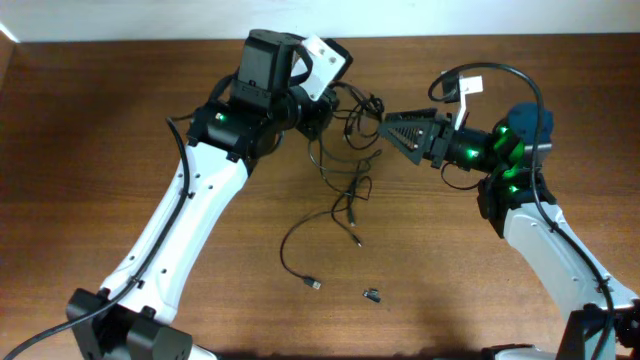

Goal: Untangle cables

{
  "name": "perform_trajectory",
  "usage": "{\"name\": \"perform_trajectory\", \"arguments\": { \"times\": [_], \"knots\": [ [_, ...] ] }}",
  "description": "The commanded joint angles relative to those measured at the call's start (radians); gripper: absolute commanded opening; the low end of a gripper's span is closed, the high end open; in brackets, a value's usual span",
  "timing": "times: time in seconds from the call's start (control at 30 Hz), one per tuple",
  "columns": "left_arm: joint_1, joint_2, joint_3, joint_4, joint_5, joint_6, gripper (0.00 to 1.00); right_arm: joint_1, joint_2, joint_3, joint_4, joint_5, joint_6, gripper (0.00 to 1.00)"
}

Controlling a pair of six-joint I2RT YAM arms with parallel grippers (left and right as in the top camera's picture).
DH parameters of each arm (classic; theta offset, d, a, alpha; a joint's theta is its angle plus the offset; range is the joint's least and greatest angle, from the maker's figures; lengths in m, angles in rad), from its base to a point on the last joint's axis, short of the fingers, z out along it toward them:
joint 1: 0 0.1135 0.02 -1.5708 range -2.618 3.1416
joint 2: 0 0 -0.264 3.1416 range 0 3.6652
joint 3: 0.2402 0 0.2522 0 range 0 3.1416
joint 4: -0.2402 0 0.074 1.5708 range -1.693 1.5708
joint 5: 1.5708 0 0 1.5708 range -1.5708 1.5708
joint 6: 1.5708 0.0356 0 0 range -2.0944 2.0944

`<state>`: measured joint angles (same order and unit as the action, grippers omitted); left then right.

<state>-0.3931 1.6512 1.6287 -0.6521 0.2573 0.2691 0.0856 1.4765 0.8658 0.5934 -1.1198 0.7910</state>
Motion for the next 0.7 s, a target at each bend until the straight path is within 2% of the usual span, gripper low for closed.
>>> {"name": "perform_trajectory", "arguments": {
  "times": [0.0, 0.17, 0.37, 0.5, 0.6, 0.67],
  "knots": [
    [0.005, 0.003, 0.012, 0.003, 0.009, 0.13, 0.0, -0.003, -0.002, 0.005, 0.005, 0.031, 0.035, 0.75],
    [0.003, 0.003, 0.012, 0.023, 0.099, 0.13, 0.0, -0.003, -0.002, 0.005, -0.161, 0.101, 0.037, 0.73],
    [0.002, 0.003, 0.012, 0.041, 0.1, 0.135, 0.0, 0.0, -0.002, 0.005, -0.171, 0.105, 0.071, 0.69],
    [0.002, 0.003, 0.011, 0.031, 0.137, 0.274, 0.0, 0.0, -0.002, 0.005, -0.159, 0.107, 0.155, 0.69],
    [0.002, 0.005, 0.01, 0.031, 0.137, 0.309, 0.0, 0.0, -0.002, 0.005, -0.159, 0.1, 0.242, 0.68],
    [0.001, 0.005, 0.01, 0.031, 0.148, 0.308, 0.0, 0.0, -0.002, 0.005, -0.159, 0.094, 0.291, 0.59]
  ]
}}
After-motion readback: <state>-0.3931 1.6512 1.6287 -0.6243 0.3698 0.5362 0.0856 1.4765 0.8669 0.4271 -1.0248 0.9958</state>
